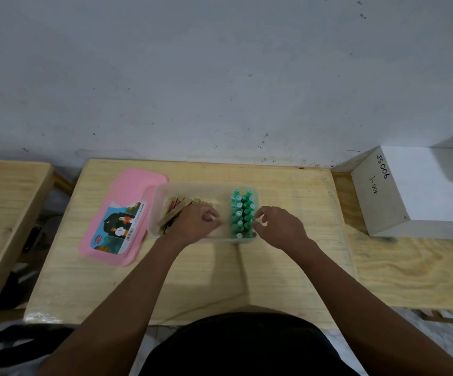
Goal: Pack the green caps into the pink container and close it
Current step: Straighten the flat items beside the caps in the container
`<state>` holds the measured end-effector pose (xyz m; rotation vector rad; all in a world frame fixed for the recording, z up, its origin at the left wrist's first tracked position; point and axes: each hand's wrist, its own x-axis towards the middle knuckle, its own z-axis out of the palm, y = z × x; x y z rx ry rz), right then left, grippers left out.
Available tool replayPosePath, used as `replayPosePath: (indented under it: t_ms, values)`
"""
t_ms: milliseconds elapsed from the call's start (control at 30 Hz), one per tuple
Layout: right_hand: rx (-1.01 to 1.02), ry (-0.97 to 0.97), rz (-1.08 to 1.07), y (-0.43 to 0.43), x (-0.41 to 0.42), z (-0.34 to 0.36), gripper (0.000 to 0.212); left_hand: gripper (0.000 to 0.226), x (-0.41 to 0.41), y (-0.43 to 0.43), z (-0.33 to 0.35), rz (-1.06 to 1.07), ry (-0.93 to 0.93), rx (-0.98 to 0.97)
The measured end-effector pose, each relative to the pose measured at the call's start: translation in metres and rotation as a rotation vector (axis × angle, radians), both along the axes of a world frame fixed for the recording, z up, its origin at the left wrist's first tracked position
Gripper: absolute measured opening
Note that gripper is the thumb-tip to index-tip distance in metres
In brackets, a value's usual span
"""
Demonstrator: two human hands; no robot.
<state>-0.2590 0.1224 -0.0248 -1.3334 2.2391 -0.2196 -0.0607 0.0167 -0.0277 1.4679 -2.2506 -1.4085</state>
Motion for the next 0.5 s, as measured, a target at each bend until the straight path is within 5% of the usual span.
replayPosePath:
  t_ms: [100,200,300,500]
  values:
    - [-0.083,0.127,0.001,-0.009,0.011,0.007,0.029,0.019,0.027,-0.015,-0.001,0.265,0.072,-0.22]
    - [-0.14,0.088,0.018,-0.02,0.028,0.012,0.027,0.028,0.058,-0.029,-0.007,0.425,-0.091,-0.439]
    - [-0.154,-0.037,0.064,-0.032,0.049,0.01,0.023,0.04,0.079,-0.037,-0.013,0.515,-0.164,-0.34]
    - [-0.086,-0.168,0.212,-0.067,0.095,-0.008,0.021,0.047,0.098,-0.052,-0.019,0.351,-0.123,-0.176]
